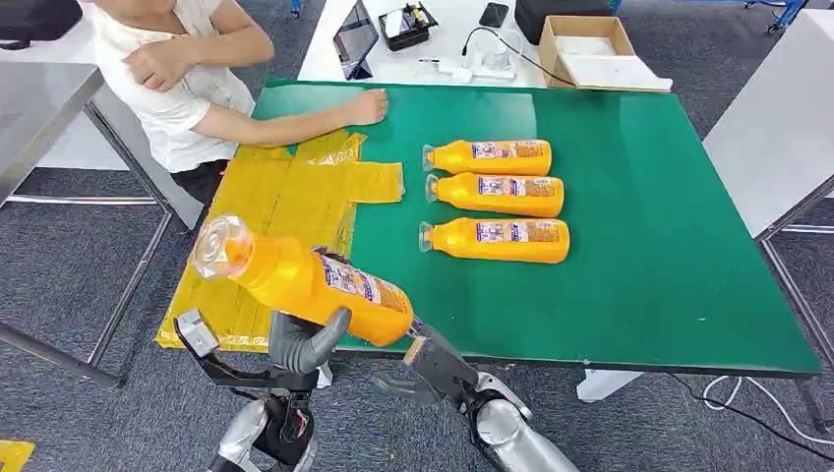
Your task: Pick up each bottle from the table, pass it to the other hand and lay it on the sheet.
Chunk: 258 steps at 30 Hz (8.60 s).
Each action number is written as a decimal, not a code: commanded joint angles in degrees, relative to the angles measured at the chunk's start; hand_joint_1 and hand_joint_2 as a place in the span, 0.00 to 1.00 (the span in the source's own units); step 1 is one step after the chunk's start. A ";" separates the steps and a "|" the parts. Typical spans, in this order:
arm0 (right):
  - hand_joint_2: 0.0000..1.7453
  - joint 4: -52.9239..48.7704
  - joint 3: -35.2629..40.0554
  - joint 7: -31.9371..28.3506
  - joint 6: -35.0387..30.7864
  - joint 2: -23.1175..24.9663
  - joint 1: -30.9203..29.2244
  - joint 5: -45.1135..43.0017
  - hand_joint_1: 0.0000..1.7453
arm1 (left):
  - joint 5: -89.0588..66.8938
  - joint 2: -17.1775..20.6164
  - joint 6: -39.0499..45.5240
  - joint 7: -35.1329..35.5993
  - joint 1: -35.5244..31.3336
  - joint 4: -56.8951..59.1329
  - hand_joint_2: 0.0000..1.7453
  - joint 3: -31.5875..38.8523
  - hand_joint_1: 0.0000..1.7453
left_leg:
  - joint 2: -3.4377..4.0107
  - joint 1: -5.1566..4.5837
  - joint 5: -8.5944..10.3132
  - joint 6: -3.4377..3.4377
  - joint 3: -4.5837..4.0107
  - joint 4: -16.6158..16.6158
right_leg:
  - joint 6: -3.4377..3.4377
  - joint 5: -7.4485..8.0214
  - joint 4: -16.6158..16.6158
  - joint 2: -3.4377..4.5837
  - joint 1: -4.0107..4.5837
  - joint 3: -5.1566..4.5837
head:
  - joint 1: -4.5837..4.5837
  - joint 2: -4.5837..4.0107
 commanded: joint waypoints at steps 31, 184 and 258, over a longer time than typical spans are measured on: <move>0.00 -21.21 -14.45 -6.98 2.01 0.91 12.92 1.15 0.00 | -98.14 11.27 36.14 25.42 -29.65 46.02 1.00 19.76 1.00 | -0.21 0.12 0.24 -0.13 0.11 -0.13 | -0.36 0.16 -0.10 -0.21 0.12 0.18 | 0.06 0.00; 1.00 26.93 -22.48 0.30 -3.08 -11.08 -17.05 29.25 1.00 | -29.30 1.94 11.94 1.85 -5.12 5.81 1.00 -1.87 0.00 | 0.10 -0.05 0.48 0.10 0.14 -0.06 | -0.14 0.56 -0.19 -0.04 -0.03 0.14 | 0.02 -0.02; 1.00 4.64 1.51 -14.03 1.10 -2.05 -6.80 8.06 1.00 | 6.91 0.50 0.57 4.48 -7.61 15.25 1.00 -1.91 0.00 | -0.06 0.01 0.50 0.13 -0.39 -0.04 | -0.14 0.51 -0.12 -0.08 0.01 -0.30 | 0.02 0.00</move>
